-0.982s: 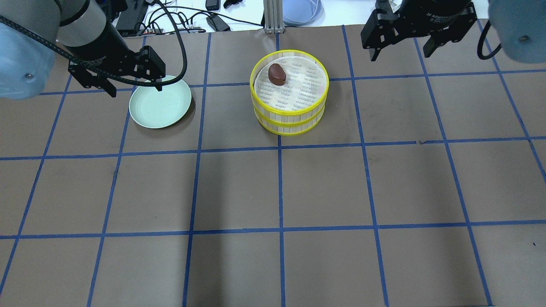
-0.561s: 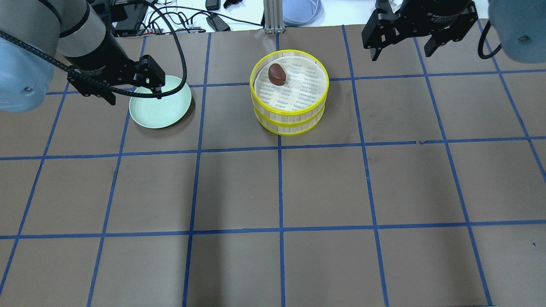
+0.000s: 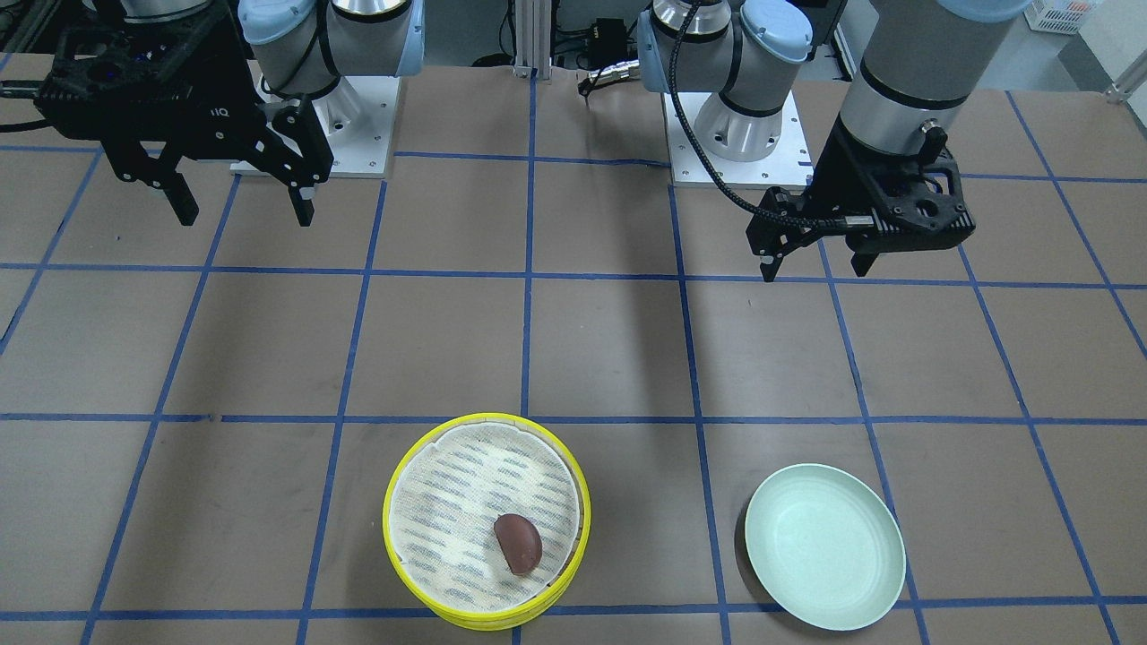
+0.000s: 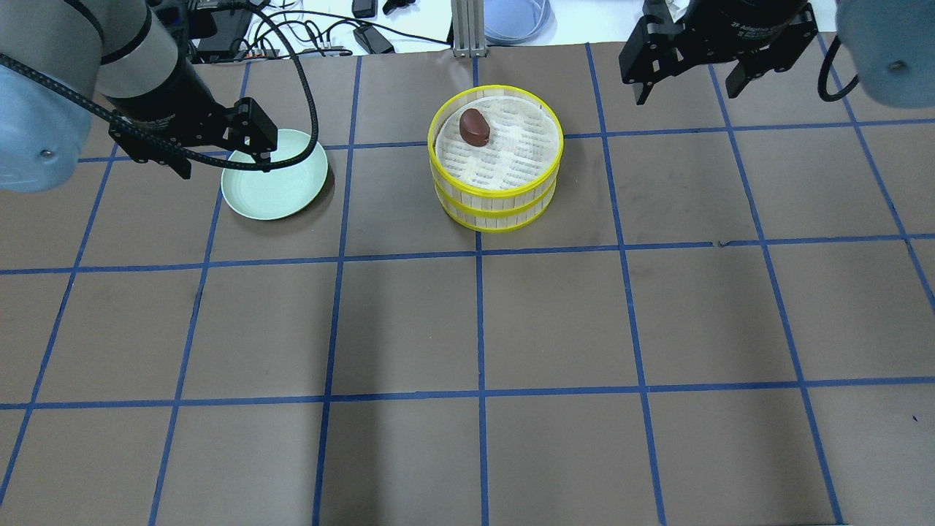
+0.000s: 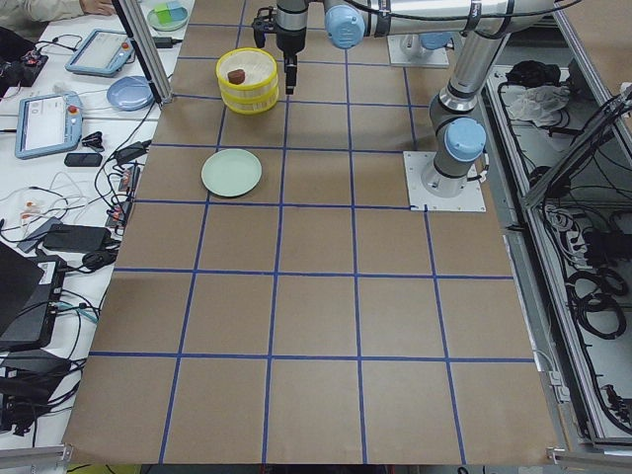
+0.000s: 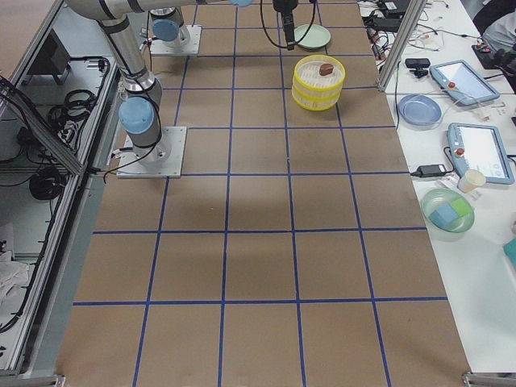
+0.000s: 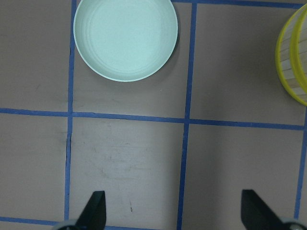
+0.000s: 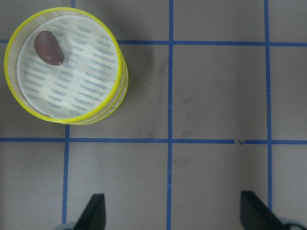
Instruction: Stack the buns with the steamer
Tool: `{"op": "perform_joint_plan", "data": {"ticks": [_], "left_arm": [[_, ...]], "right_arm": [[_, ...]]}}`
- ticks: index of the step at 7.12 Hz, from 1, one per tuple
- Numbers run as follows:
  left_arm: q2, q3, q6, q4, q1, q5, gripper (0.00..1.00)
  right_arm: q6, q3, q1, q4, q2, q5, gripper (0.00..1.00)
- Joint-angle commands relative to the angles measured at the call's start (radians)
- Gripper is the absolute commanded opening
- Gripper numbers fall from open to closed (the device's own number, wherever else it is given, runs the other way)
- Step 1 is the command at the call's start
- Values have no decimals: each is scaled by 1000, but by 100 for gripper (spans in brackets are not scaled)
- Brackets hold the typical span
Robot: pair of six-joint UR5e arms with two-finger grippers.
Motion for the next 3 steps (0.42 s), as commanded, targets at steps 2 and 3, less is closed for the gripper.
{"op": "perform_joint_plan", "data": {"ticks": [2, 3], "left_arm": [[-1, 0, 1, 1, 1, 2, 100], [-2, 0, 1, 1, 1, 1, 100]], "right_arm": [[0, 0, 1, -2, 2, 2, 100], [0, 0, 1, -3, 4, 2, 100]]}}
